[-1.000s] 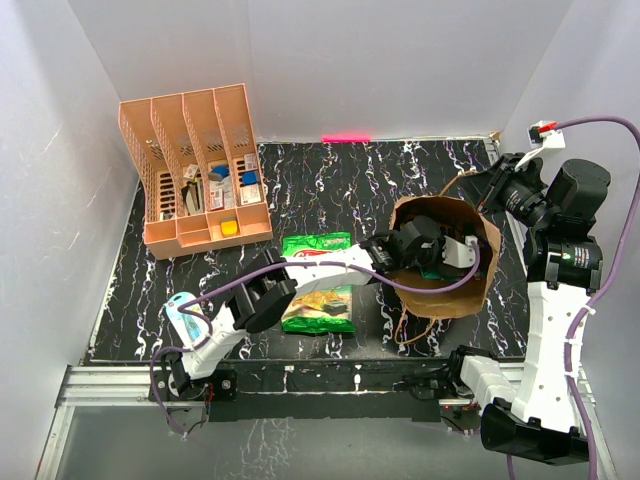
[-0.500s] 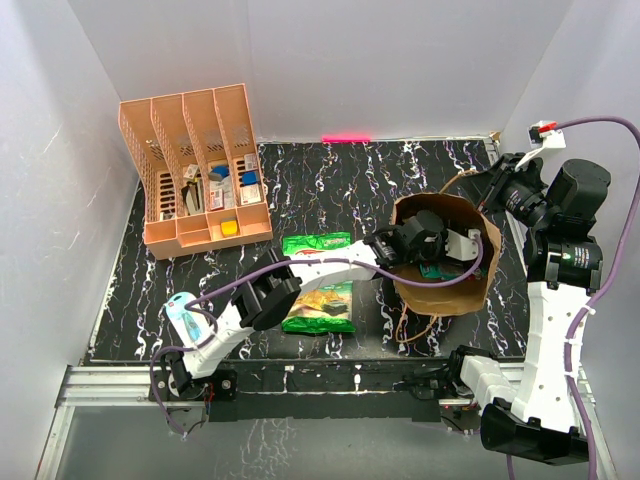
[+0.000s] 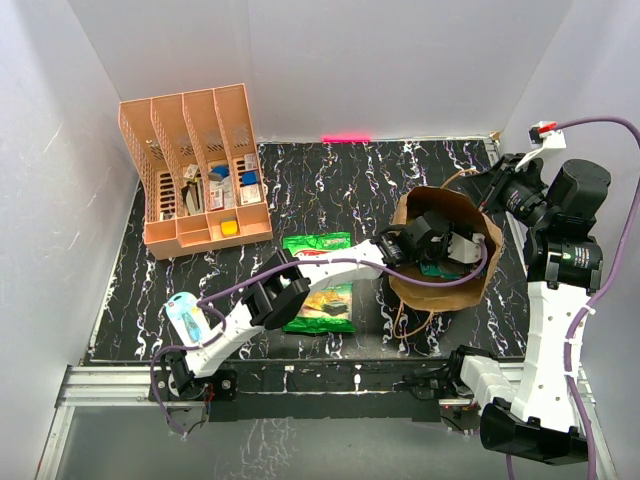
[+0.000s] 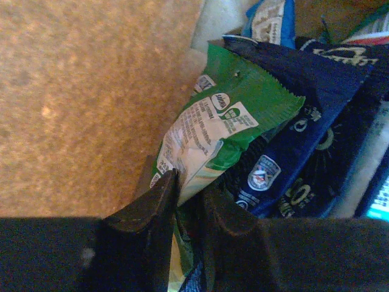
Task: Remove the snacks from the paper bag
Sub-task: Take out the snack from the paper bag, then place the snack at the center of the board.
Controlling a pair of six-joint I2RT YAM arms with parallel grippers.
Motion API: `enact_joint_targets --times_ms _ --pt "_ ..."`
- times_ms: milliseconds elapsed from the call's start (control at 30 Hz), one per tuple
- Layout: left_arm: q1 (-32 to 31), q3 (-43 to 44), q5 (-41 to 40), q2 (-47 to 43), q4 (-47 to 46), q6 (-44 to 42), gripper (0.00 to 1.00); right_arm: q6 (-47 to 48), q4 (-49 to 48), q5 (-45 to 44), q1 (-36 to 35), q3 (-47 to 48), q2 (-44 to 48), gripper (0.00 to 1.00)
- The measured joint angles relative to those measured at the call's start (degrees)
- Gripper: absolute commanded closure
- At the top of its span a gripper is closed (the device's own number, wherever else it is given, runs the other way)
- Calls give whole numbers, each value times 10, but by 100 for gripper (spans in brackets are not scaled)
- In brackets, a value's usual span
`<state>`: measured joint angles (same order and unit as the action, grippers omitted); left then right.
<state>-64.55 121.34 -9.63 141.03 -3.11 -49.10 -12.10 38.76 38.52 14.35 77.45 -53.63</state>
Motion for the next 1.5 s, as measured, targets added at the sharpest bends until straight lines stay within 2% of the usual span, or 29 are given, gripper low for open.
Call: enact_joint_targets --times_ms 67,133,267,400,633,900,1167,1500 --pt "1 2 2 2 7 -2 89 0 1 0 0 0 0 92" --pt "1 2 6 2 16 -2 100 0 1 0 0 0 0 92" --pt "1 -17 15 -10 19 1 100 0 0 0 0 0 0 92" --pt "0 -86 22 -58 8 3 100 0 0 -3 0 0 1 92" --pt "-5 -140 26 -142 32 16 100 0 0 -23 0 0 8 92" --pt "-52 -175 22 -258 88 53 100 0 0 -42 0 -5 16 92" --pt "-113 -190 15 -405 167 151 100 0 -5 -44 0 -16 22 92" --pt "-114 -172 -24 -608 342 357 100 0 -16 -45 -1 -25 23 92"
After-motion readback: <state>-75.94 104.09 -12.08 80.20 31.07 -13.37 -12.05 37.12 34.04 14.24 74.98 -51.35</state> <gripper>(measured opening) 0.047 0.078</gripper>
